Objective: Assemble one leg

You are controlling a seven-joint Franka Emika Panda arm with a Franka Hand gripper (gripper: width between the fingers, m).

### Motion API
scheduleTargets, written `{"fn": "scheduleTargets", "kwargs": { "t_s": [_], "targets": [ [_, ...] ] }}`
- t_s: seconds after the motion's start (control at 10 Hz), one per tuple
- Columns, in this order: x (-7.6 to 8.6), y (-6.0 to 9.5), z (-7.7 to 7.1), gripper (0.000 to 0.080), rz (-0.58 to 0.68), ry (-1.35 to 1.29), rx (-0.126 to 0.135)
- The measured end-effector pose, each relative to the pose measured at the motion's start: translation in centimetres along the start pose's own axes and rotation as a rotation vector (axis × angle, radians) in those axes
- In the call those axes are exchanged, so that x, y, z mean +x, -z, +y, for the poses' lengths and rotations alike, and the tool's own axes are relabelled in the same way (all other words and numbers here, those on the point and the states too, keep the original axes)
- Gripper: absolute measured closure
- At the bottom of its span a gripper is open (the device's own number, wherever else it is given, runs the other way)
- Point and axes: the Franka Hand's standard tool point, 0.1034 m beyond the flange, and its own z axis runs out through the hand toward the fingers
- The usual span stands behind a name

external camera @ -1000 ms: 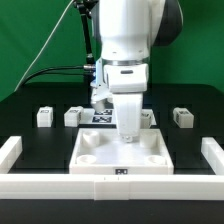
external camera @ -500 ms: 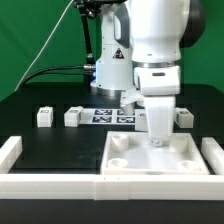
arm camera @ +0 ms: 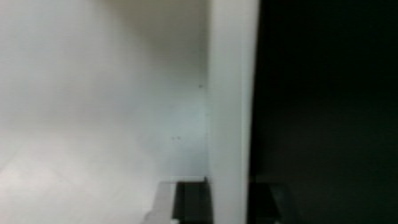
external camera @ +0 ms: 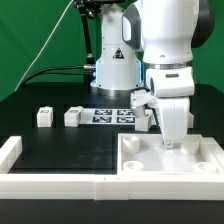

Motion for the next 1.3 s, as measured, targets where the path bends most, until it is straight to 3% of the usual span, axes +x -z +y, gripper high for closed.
{"fn": "scheduleTargets", "kwargs": {
  "t_s": [0.2,0.3,0.4,0.5,1.0,1.3],
  "targets": [
    [0.0,0.0,0.0,0.0493,0.0,-0.001,0.001],
    [-0.1,-0.1,0.0,0.0493,0.0,-0.001,0.001],
    [-0.1,-0.1,0.0,0.0288,0.0,-0.001,0.002],
    [-0.1,-0.1,0.0,0.0194,-0.001,-0.002,0.002],
    [0.1,0.2,-0.1,0.015,-0.002,-0.041,-0.002],
    [1.6,3.4,-2.3,0.015,-0.018,-0.162,-0.028]
  ]
}}
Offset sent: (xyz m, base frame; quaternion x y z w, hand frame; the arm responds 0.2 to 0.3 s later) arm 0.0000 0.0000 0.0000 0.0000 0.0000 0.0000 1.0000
